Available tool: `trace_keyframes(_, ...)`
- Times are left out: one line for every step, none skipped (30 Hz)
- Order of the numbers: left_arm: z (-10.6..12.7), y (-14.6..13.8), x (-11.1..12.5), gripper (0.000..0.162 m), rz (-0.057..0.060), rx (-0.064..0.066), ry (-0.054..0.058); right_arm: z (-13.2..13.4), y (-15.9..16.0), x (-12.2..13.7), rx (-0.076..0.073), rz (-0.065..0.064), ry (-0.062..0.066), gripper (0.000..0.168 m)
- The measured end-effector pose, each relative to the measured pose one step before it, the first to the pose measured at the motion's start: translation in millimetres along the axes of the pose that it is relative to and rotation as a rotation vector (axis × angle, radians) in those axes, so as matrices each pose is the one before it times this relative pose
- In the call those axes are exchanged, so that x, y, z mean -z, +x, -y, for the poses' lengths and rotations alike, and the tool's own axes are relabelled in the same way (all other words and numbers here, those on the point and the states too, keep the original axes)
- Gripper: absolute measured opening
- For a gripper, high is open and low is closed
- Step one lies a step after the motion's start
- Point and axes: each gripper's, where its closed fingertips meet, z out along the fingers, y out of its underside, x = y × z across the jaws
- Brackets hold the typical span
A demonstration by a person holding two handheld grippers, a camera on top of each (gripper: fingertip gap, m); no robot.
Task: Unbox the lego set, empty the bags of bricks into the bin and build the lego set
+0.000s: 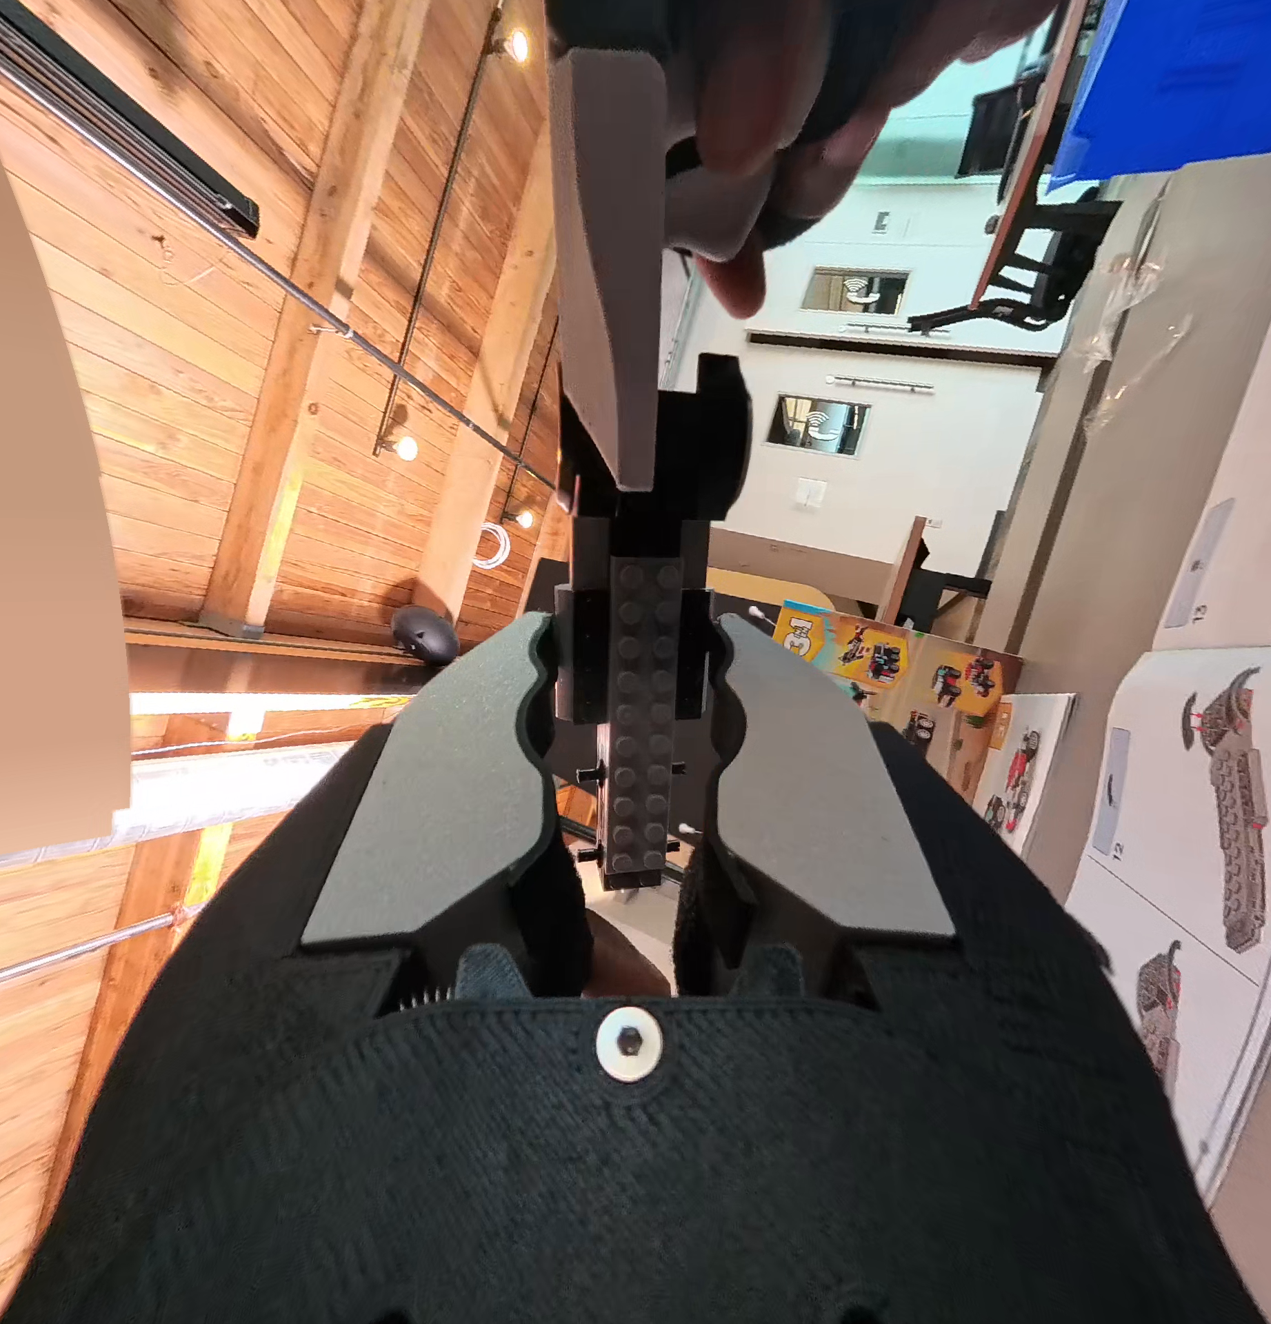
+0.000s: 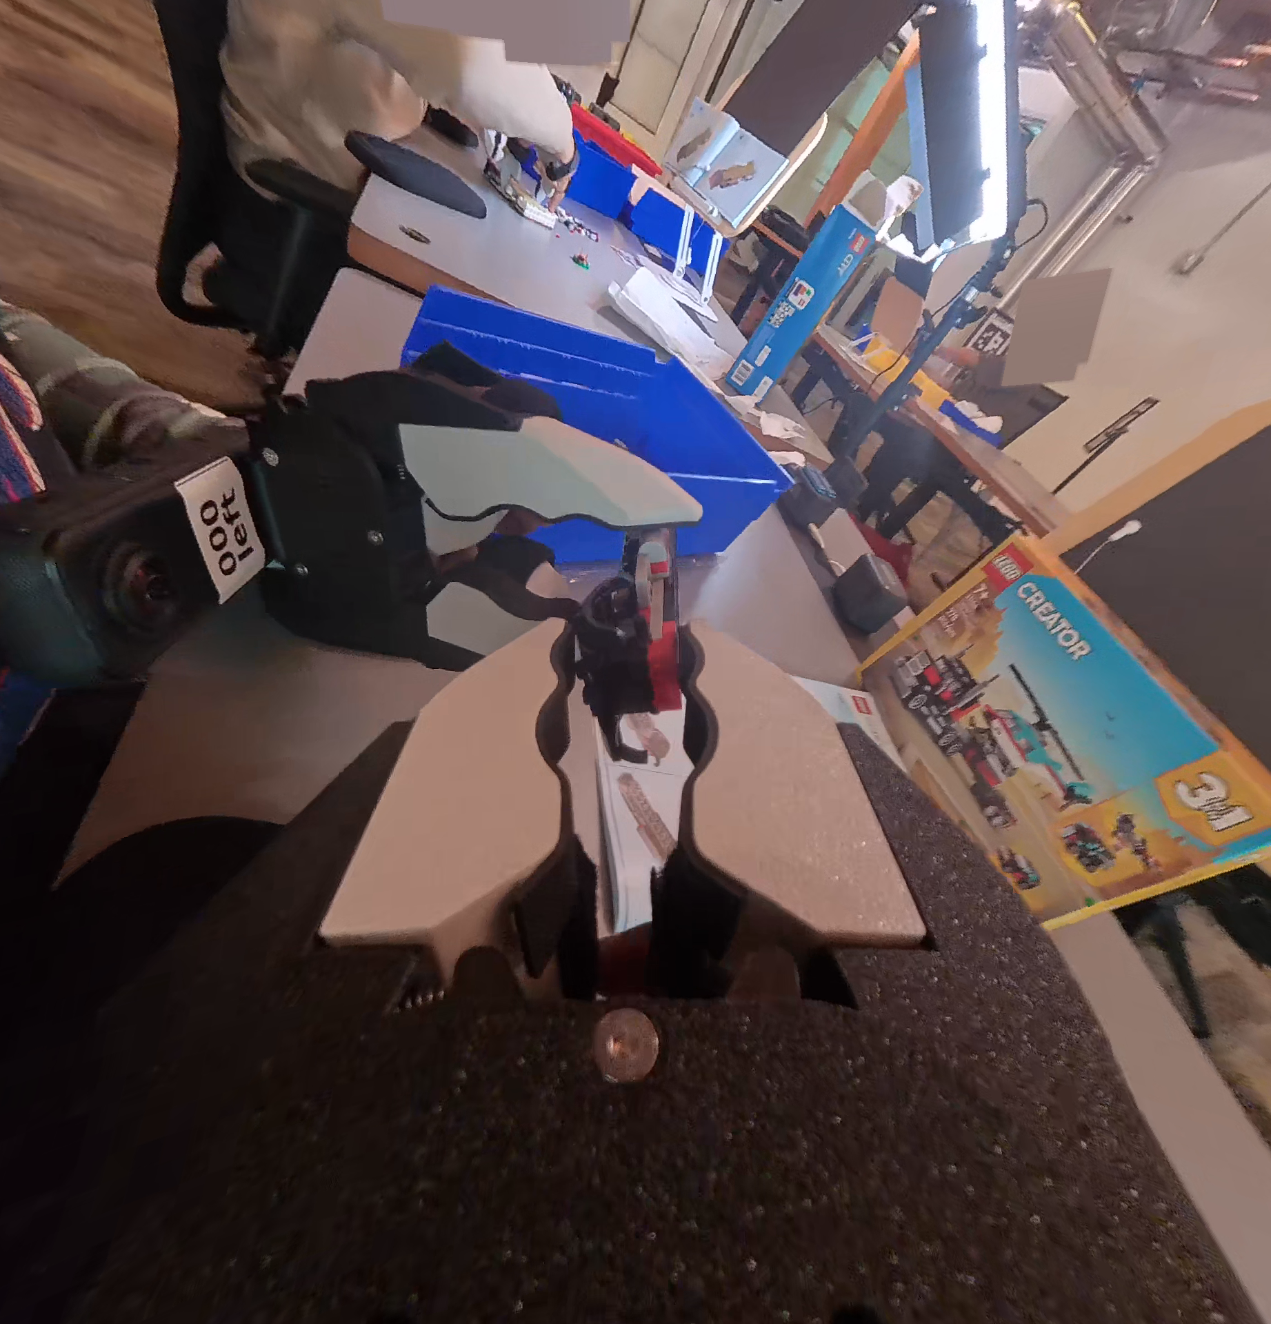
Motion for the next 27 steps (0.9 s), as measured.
trace_keyframes(-0.07,-0.70,-0.38,0.040,0.0027,0.0024,-0.0019,3.11,0.15,0.12,0.0134,-0.0090,0.0047,0.029)
trace_keyframes(-0.05,-0.39,-0.21,0.040,0.0032,-0.0017,-0.0013,2.05,0.69,0.07,0.0049,-0.0084,0.0010,0.028)
trace_keyframes(0.21,-0.26,-0.14,0.040,0.0025,-0.0023,-0.0009,0.19,0.74,-0.05,0.0001,-0.0045,-0.0048,0.026)
trace_keyframes(-0.35,0.36,-0.12,0.040,-0.0015,0.0017,-0.0029,-0.74,0.32,-0.29,-0.0058,0.0009,-0.0057,0.026)
trace_keyframes(-0.20,0.73,0.08,0.040,-0.0040,0.0031,-0.0008,-0.54,-0.10,-0.11,-0.0074,0.0037,0.0006,0.026)
trace_keyframes(0.03,0.72,0.11,0.040,-0.0026,0.0015,0.0003,-0.49,-0.13,0.00,-0.0058,0.0024,0.0036,0.026)
trace_keyframes(-0.05,0.97,0.15,0.040,-0.0046,0.0014,-0.0003,-1.00,-0.32,0.04,-0.0013,0.0016,0.0003,0.026)
trace_keyframes(0.10,0.82,0.12,0.040,-0.0054,0.0018,-0.0009,-0.88,-0.31,0.08,0.0053,-0.0006,-0.0010,0.026)
trace_keyframes(0.14,0.34,0.23,0.040,-0.0021,0.0004,-0.0007,-0.16,-0.37,-0.01,0.0075,-0.0012,0.0005,0.025)
trace_keyframes(0.01,-0.10,0.13,0.040,0.0003,-0.0005,-0.0009,0.13,-0.29,0.08,0.0077,-0.0017,0.0012,0.025)
trace_keyframes(-0.04,-0.34,0.11,0.040,0.0002,0.0007,-0.0008,0.20,-0.21,-0.14,0.0049,-0.0013,0.0019,0.025)
trace_keyframes(0.11,-0.29,0.06,0.040,0.0003,0.0012,-0.0004,0.37,-0.10,0.06,0.0047,-0.0009,0.0037,0.025)
trace_keyframes(0.15,-0.30,0.08,0.040,0.0007,0.0006,-0.0001,0.29,-0.25,0.11,0.0049,0.0005,0.0030,0.025)
trace_keyframes(0.20,-0.21,0.09,0.040,0.0000,0.0004,-0.0004,0.11,-0.02,0.15,0.0056,0.0000,0.0001,0.025)
trace_keyframes(0.18,-0.24,-0.01,0.040,0.0003,0.0009,-0.0012,0.20,-0.16,0.09,0.0054,-0.0007,0.0006,0.025)
trace_keyframes(0.22,-0.18,0.07,0.040,0.0001,0.0009,-0.0003,0.14,-0.24,0.22,0.0052,-0.0003,0.0002,0.025)
trace_keyframes(0.43,-0.32,0.16,0.040,0.0007,0.0011,0.0010,0.44,-0.34,0.34,0.0034,0.0007,0.0018,0.025)
trace_keyframes(0.51,-0.18,0.12,0.040,-0.0001,0.0026,0.0008,0.24,-0.25,0.31,0.0024,0.0008,0.0009,0.025)
trace_keyframes(0.29,0.13,0.09,0.040,-0.0018,0.0045,-0.0007,0.07,-0.19,0.20,-0.0008,0.0011,-0.0011,0.025)
trace_keyframes(-0.08,0.39,0.13,0.040,-0.0029,0.0062,-0.0020,-0.09,0.06,-0.28,-0.0053,0.0022,-0.0005,0.025)
trace_keyframes(-0.72,0.74,0.00,0.040,-0.0055,0.0103,-0.0030,-0.49,0.19,-0.87,-0.0118,0.0025,-0.0037,0.025)
trace_keyframes(-1.14,1.28,-0.03,0.040,-0.0084,0.0199,-0.0018,-0.27,0.42,-1.26,-0.0164,0.0031,-0.0025,0.025)
trace_keyframes(-1.00,1.62,0.16,0.040,-0.0122,0.0372,0.0024,0.56,0.79,-1.18,-0.0265,0.0058,0.0012,0.025)
trace_keyframes(-1.40,2.81,0.00,0.041,-0.0219,0.0597,-0.0001,0.04,1.11,-0.75,-0.0305,0.0059,-0.0045,0.028)
trace_keyframes(-2.73,2.64,-0.13,0.040,-0.0259,0.0786,-0.0069,-0.63,3.41,-0.62,-0.0389,-0.0088,-0.0087,0.051)
trace_keyframes(-2.52,1.01,0.19,0.040,-0.0209,0.0868,0.0027,-2.42,2.84,-0.35,-0.0535,0.0007,-0.0173,0.062)
trace_keyframes(-1.66,0.35,0.44,0.040,-0.0221,0.0879,0.0094,-3.79,0.48,-0.44,-0.0632,0.0198,-0.0180,0.062)
